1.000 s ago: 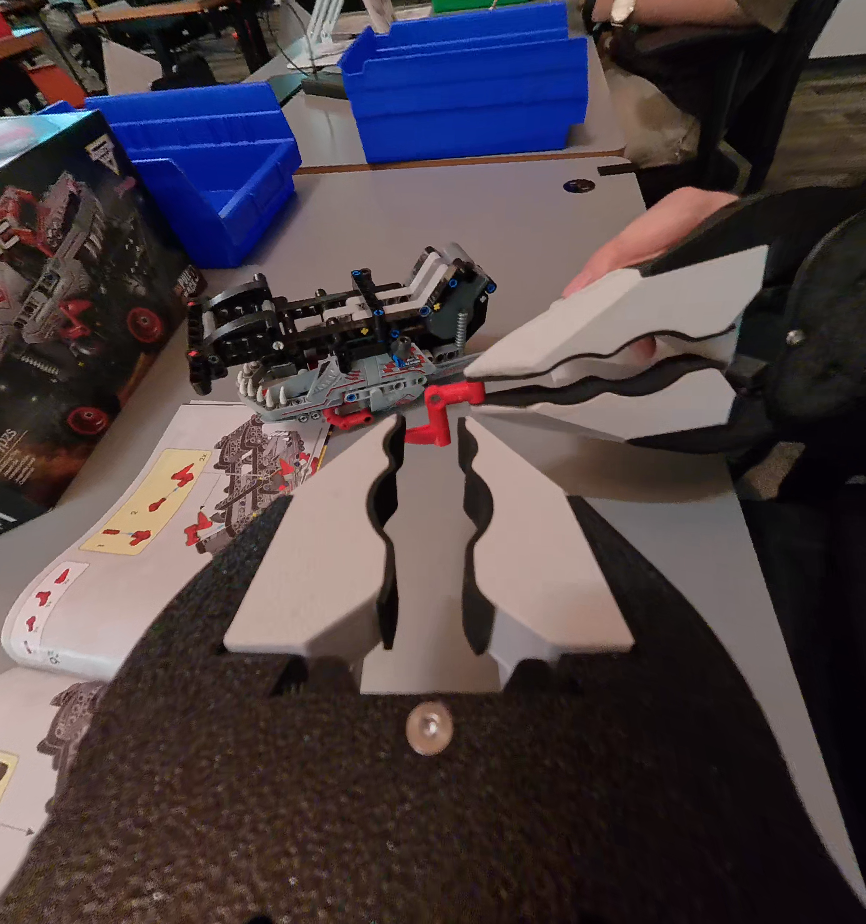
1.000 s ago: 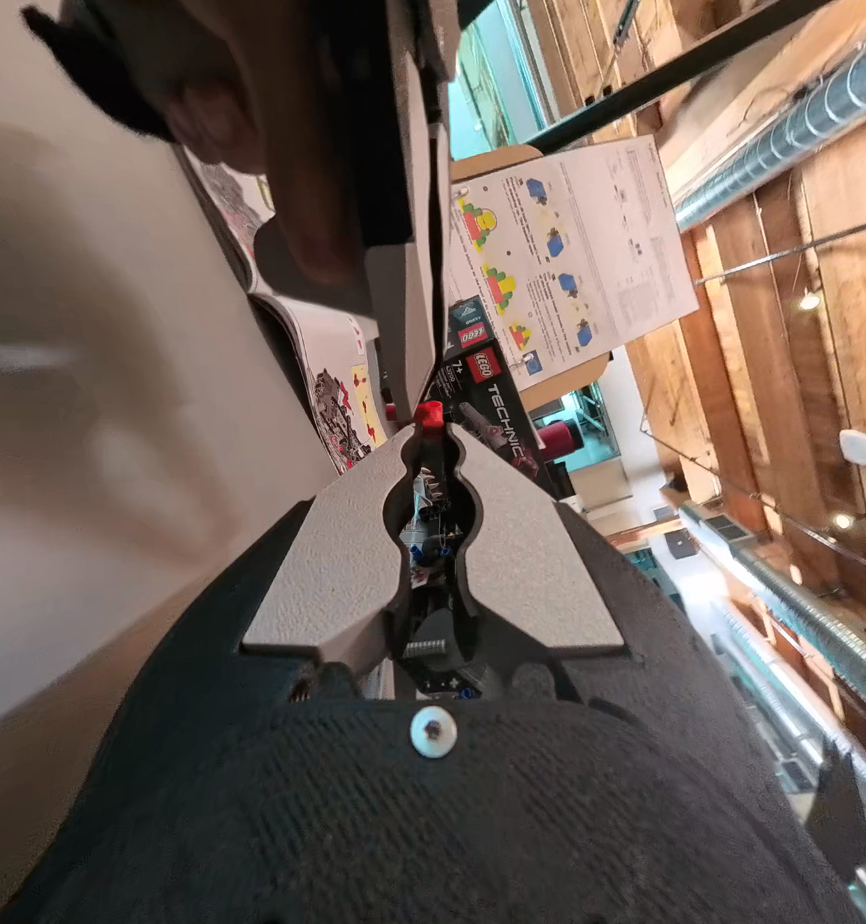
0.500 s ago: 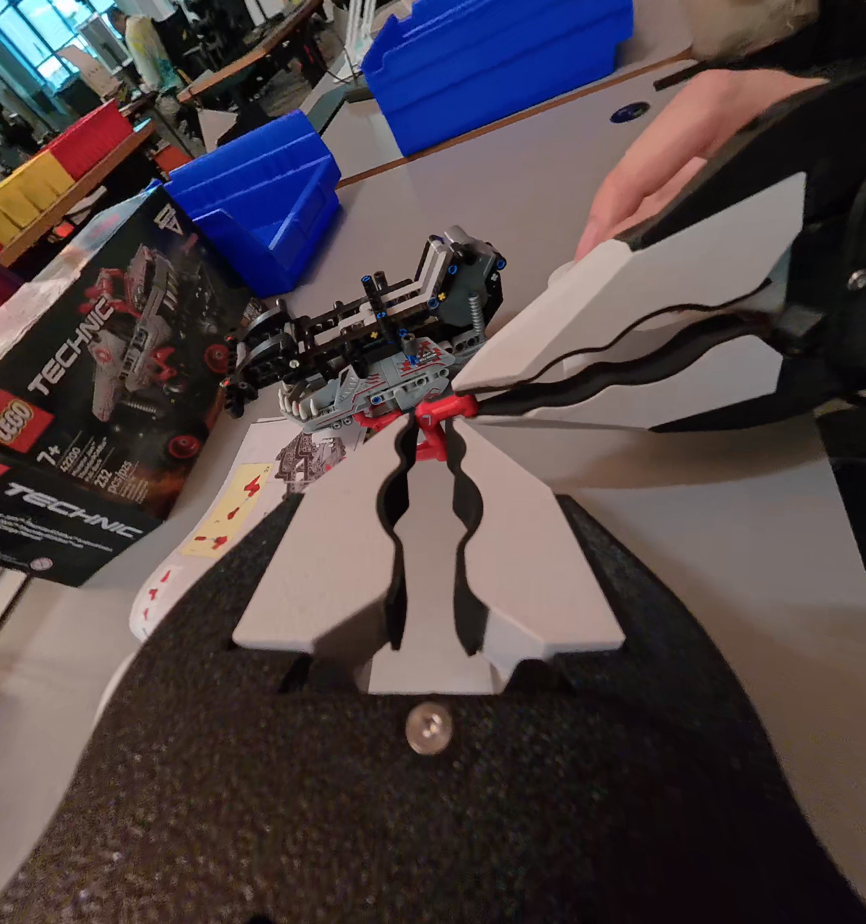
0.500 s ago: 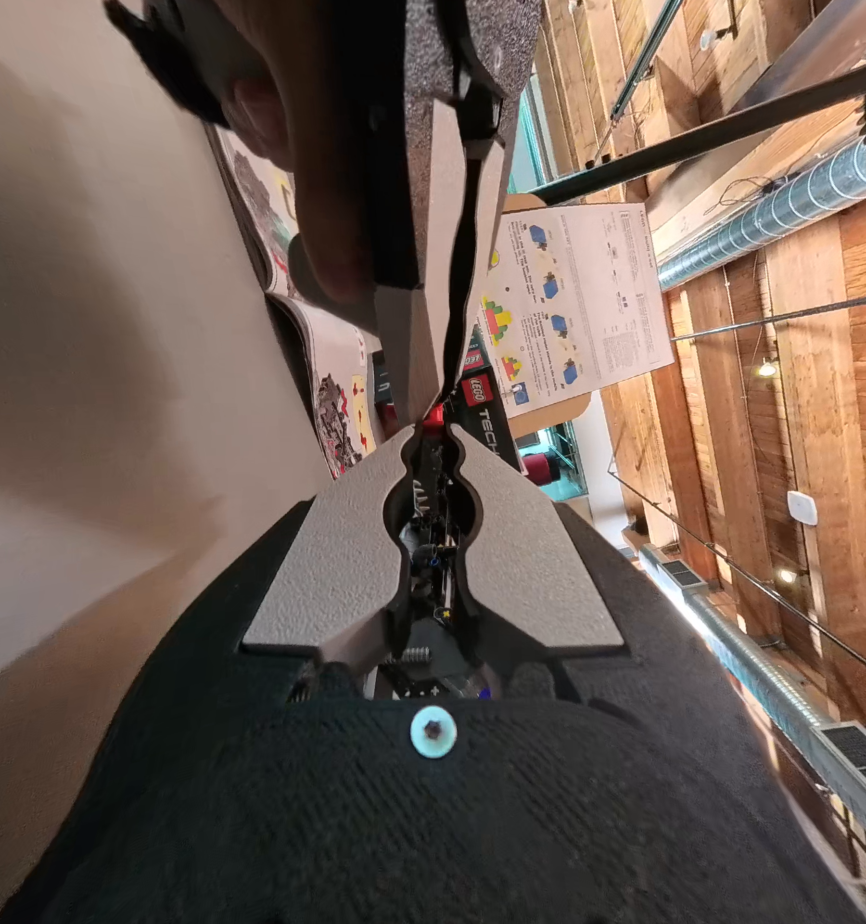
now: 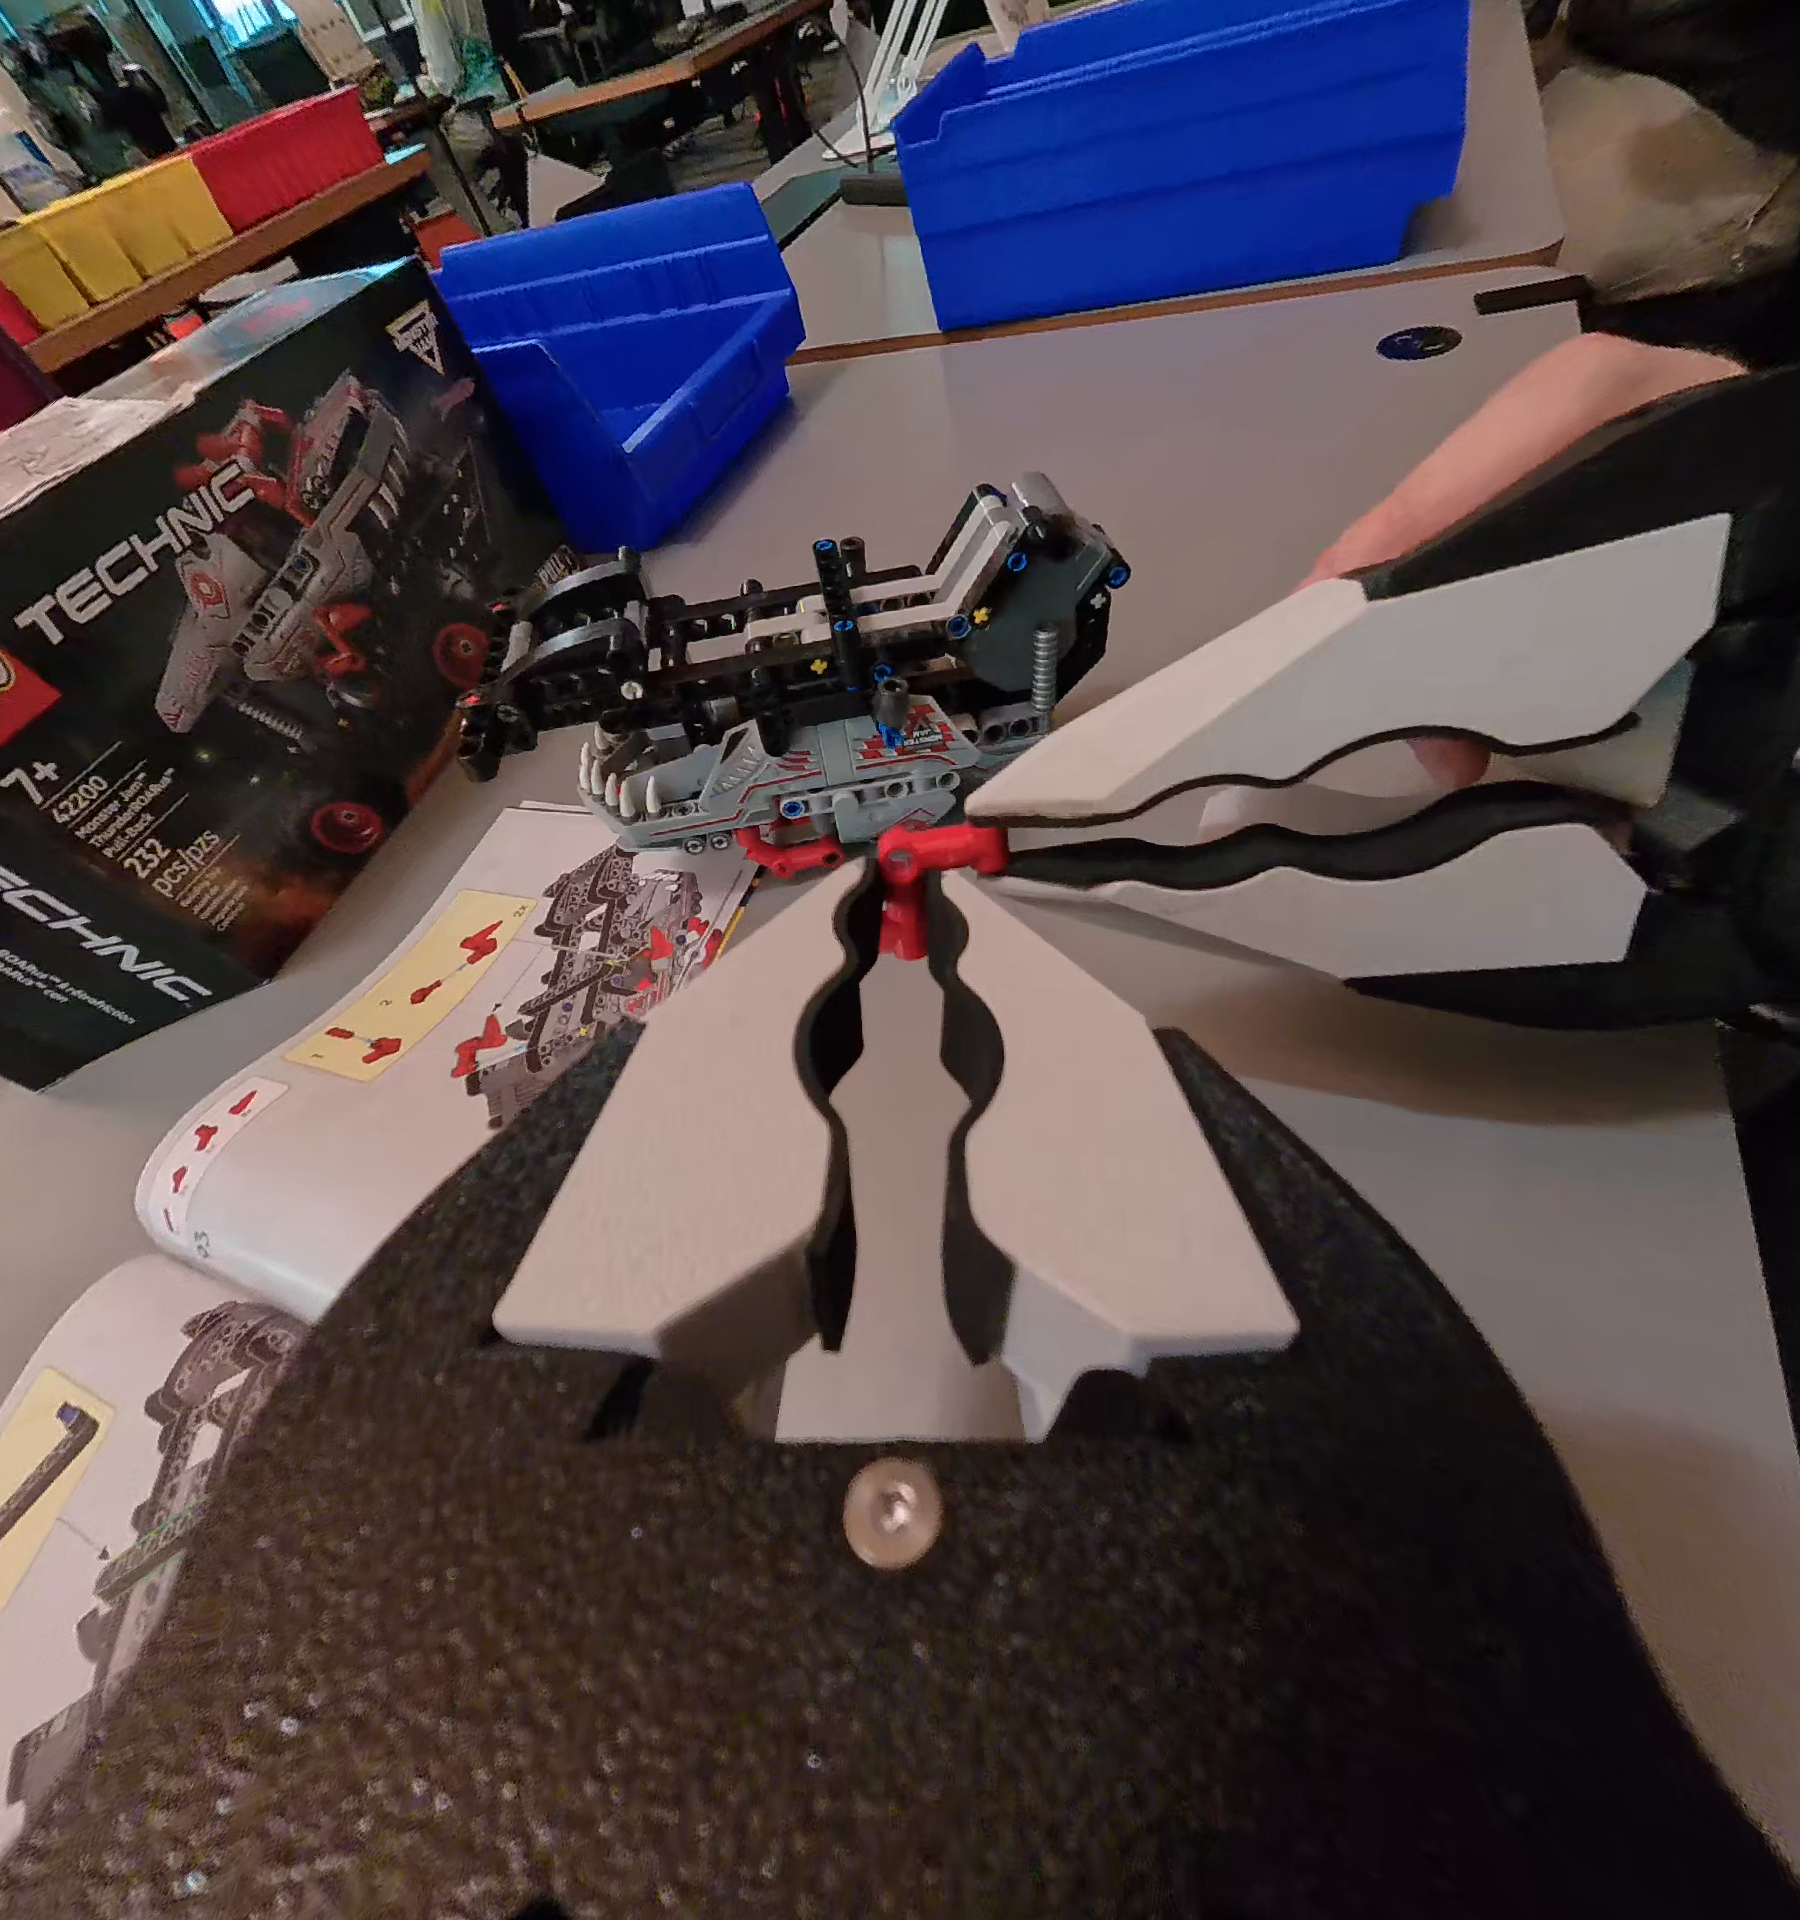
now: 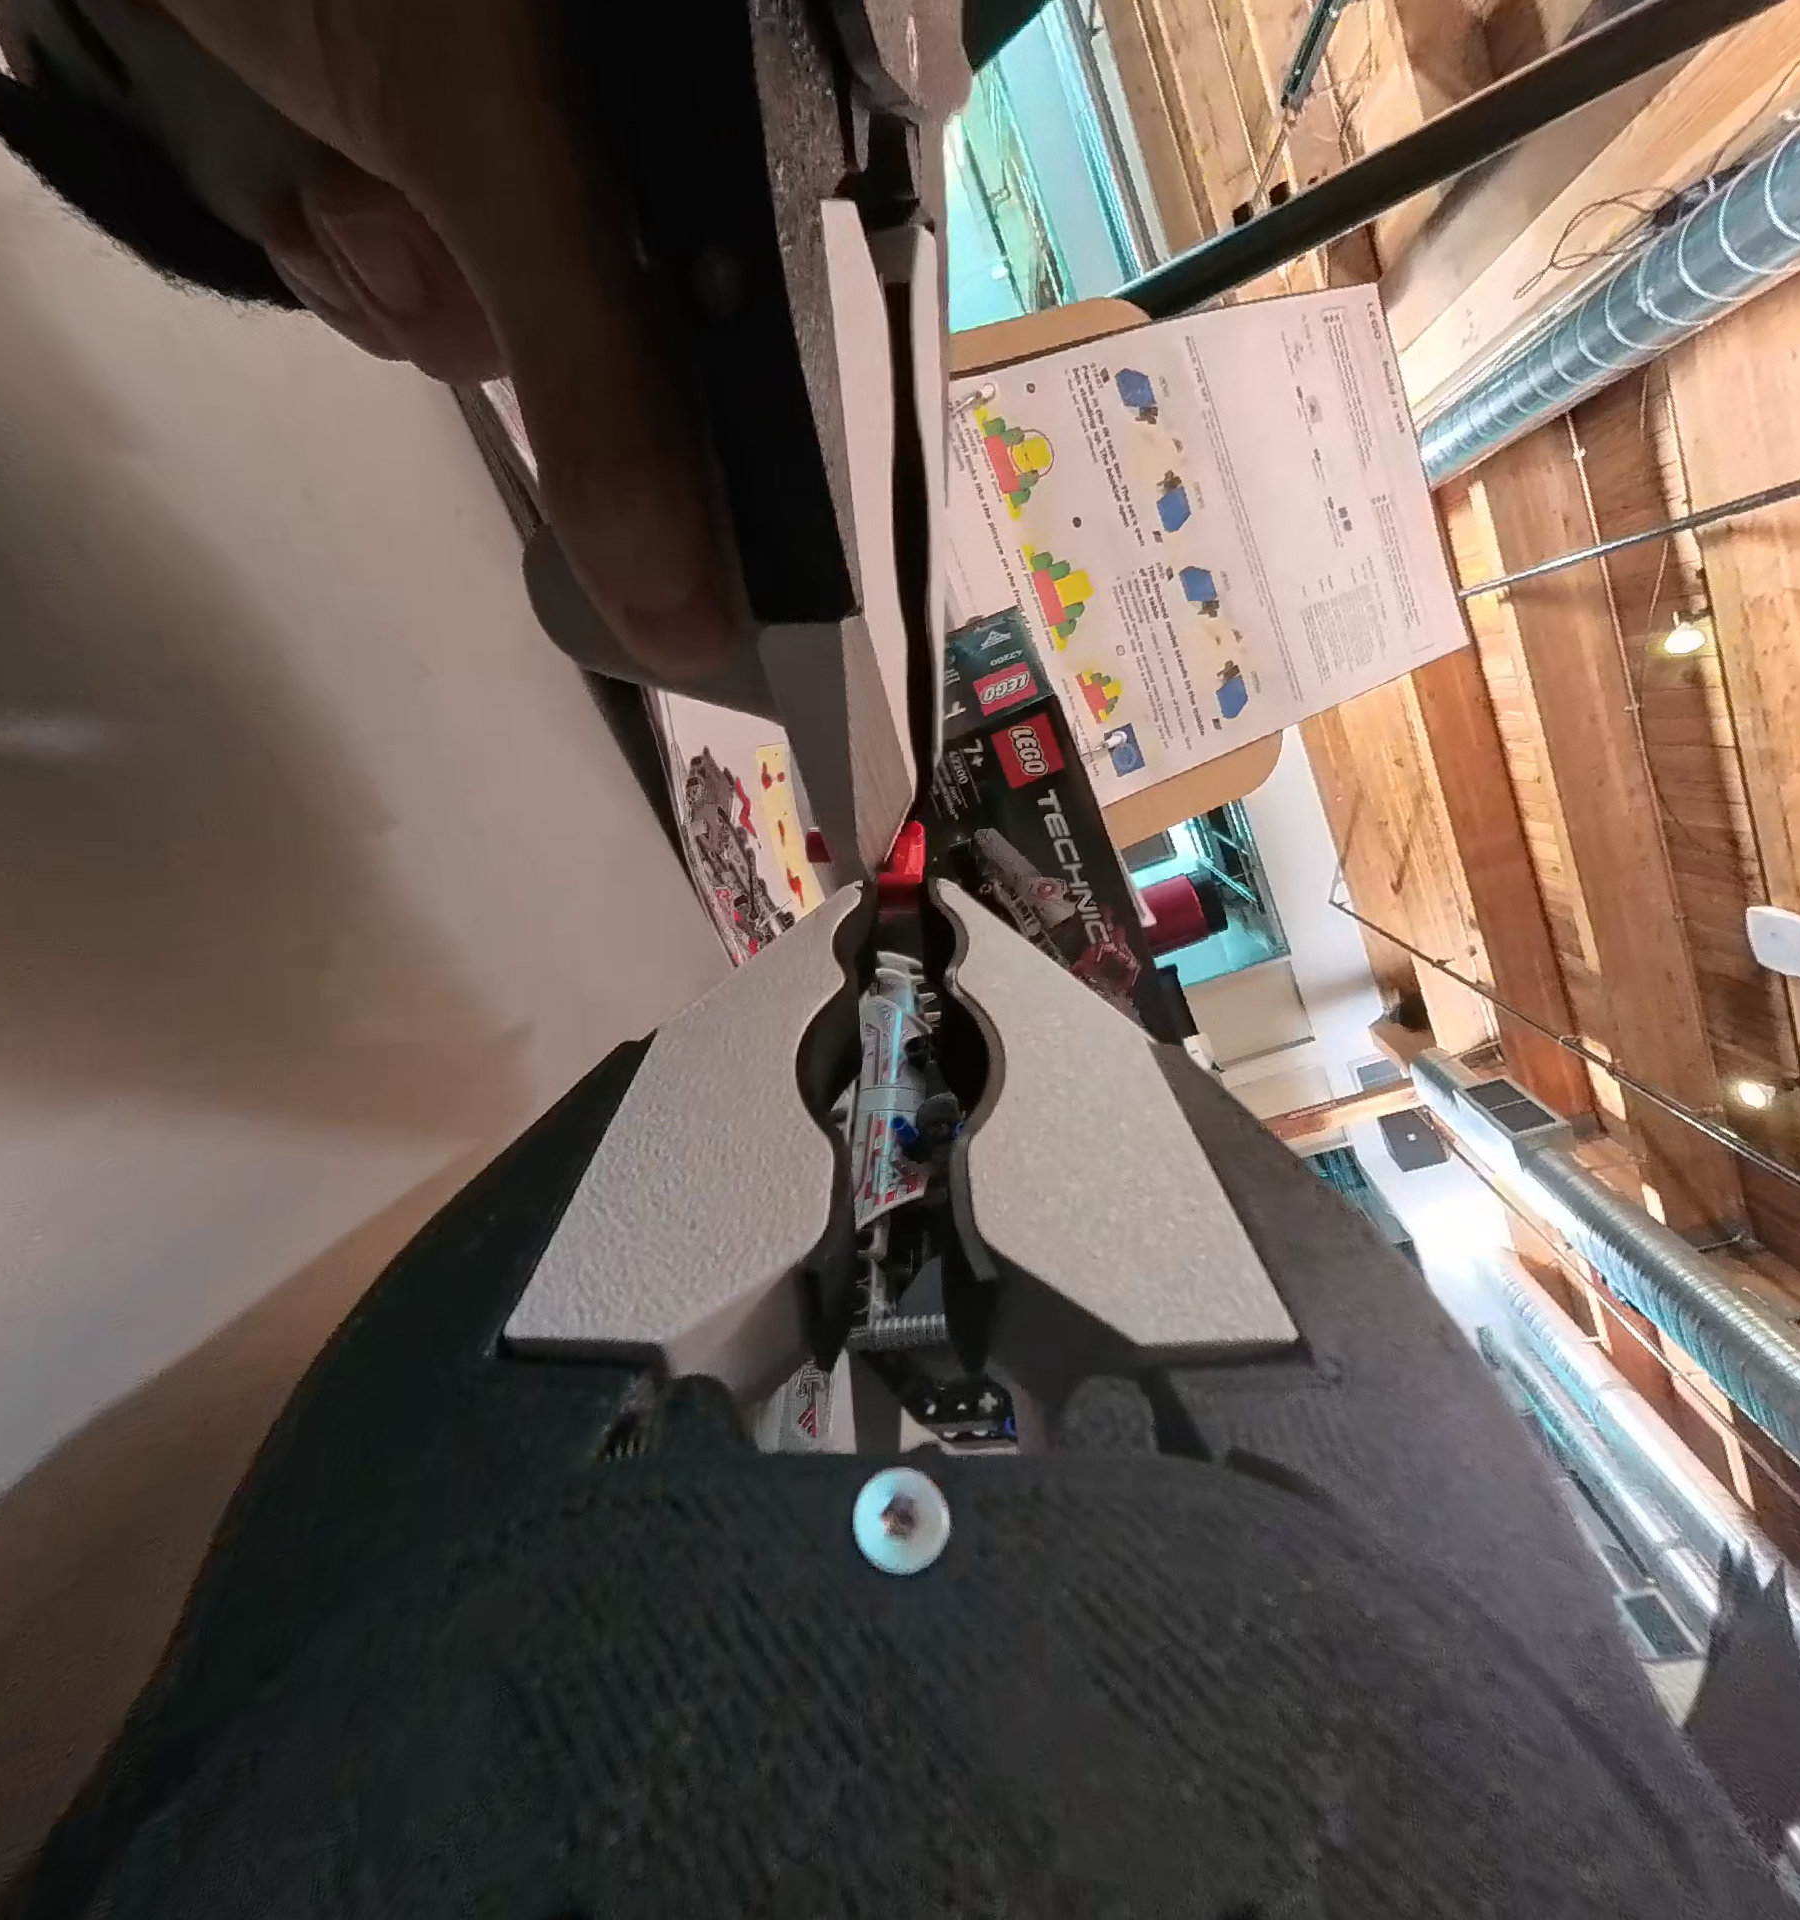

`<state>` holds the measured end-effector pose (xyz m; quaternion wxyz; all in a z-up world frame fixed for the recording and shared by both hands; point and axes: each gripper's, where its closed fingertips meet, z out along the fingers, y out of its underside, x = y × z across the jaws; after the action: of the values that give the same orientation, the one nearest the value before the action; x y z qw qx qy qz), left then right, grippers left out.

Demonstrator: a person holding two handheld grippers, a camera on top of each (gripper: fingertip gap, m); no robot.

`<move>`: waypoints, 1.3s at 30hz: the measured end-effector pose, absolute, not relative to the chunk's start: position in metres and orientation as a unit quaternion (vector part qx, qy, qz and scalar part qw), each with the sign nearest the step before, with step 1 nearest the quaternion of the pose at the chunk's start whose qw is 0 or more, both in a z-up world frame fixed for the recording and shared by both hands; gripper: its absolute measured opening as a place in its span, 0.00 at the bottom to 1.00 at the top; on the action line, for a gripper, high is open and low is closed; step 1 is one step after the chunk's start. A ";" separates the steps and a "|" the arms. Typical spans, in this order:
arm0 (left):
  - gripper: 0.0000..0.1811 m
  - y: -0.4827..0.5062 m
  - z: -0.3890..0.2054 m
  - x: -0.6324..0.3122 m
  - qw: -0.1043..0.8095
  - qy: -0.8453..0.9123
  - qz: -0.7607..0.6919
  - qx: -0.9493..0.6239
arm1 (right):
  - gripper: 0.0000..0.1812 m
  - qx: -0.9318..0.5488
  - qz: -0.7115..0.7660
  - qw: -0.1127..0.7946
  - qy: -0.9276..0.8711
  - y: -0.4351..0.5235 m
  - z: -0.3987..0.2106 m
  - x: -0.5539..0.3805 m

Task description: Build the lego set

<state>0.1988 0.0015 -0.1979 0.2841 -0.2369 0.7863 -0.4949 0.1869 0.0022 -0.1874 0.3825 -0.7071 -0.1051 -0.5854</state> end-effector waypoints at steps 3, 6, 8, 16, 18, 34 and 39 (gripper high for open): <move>0.03 -0.002 -0.199 0.199 0.278 0.791 -0.493 -0.232 | 0.03 -0.708 -0.577 0.398 -0.090 -0.001 -0.189 0.187; 0.03 -0.005 -0.197 0.200 0.277 0.798 -0.489 -0.219 | 0.03 -0.704 -0.575 0.412 -0.057 -0.004 -0.187 0.188; 0.03 -0.006 -0.196 0.202 0.275 0.806 -0.482 -0.206 | 0.03 -0.702 -0.575 0.417 -0.048 -0.005 -0.186 0.189; 0.03 0.003 -0.196 0.212 0.309 0.827 -0.454 -0.121 | 0.09 -0.751 -0.480 0.453 -0.034 -0.003 -0.195 0.188; 0.03 0.008 -0.193 0.214 0.325 0.821 -0.457 -0.105 | 0.17 -0.748 -0.472 0.466 -0.003 -0.026 -0.177 0.192; 0.03 0.012 -0.226 0.253 0.281 0.840 -0.422 -0.196 | 0.20 -0.736 -0.273 0.560 0.263 -0.084 -0.198 0.244; 0.03 0.007 -0.226 0.260 0.277 0.846 -0.412 -0.193 | 0.20 -0.742 -0.343 0.527 0.232 -0.063 -0.197 0.235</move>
<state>0.2600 0.0070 -0.2260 0.2771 -0.1931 0.8463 -0.4119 0.2351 -0.0633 -0.1970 0.5269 -0.7421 0.2324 -0.3431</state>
